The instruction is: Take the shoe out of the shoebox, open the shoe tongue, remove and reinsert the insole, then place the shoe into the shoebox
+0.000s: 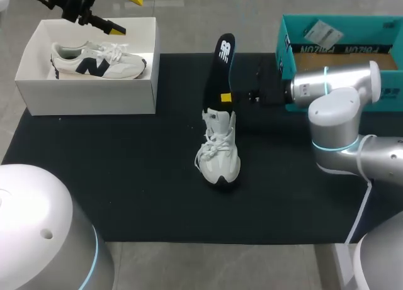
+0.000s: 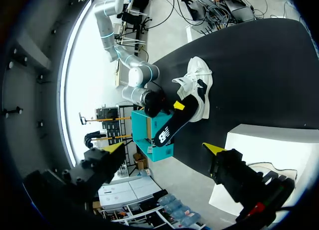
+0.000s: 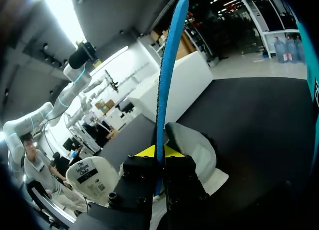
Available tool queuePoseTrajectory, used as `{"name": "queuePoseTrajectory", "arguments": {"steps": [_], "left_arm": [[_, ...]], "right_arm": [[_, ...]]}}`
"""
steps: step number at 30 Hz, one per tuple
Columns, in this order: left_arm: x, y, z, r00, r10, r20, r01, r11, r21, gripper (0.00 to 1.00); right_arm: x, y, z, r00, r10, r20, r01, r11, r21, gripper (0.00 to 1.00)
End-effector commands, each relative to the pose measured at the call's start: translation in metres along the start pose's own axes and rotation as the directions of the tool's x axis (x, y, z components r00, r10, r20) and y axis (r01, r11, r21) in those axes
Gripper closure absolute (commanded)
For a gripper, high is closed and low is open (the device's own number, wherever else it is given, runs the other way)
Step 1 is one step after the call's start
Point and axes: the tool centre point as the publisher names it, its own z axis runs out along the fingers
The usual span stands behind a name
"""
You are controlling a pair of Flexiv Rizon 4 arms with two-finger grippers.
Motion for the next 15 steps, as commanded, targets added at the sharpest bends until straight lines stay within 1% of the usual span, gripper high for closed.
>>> {"name": "queuePoseTrajectory", "arguments": {"steps": [1,5,7,9,10,12,15], "left_arm": [[0.000,0.001,0.000,1.000,0.001,-0.003,-0.001,1.000,0.001,0.00],[0.000,0.001,0.000,1.000,0.001,-0.003,-0.001,1.000,0.001,0.00],[0.000,0.001,0.000,1.000,0.001,-0.003,-0.001,1.000,0.001,0.00],[0.000,0.001,0.000,1.000,0.001,-0.003,-0.001,1.000,0.001,0.00],[0.000,0.001,0.000,1.000,0.001,-0.003,-0.001,1.000,0.001,0.00],[0.000,0.001,0.000,1.000,0.001,-0.003,-0.001,1.000,0.001,0.00],[0.000,0.001,0.000,1.000,0.001,-0.003,-0.001,1.000,0.001,0.00]], "right_arm": [[0.007,-0.008,-0.001,1.000,0.013,0.020,-0.014,0.999,0.036,1.00],[0.009,-0.014,-0.003,0.999,0.024,0.025,-0.025,0.999,0.040,1.00],[0.009,-0.010,-0.004,0.999,0.017,0.029,-0.018,0.999,0.030,1.00],[0.009,-0.002,-0.005,0.999,0.000,0.034,0.000,1.000,0.018,0.40],[0.009,0.002,-0.005,0.999,-0.012,0.036,0.011,1.000,0.016,0.05],[0.008,0.009,-0.006,0.999,-0.028,0.037,0.027,1.000,0.016,0.00],[0.005,0.019,-0.008,0.998,-0.045,0.040,0.045,0.999,0.018,0.00]]}}
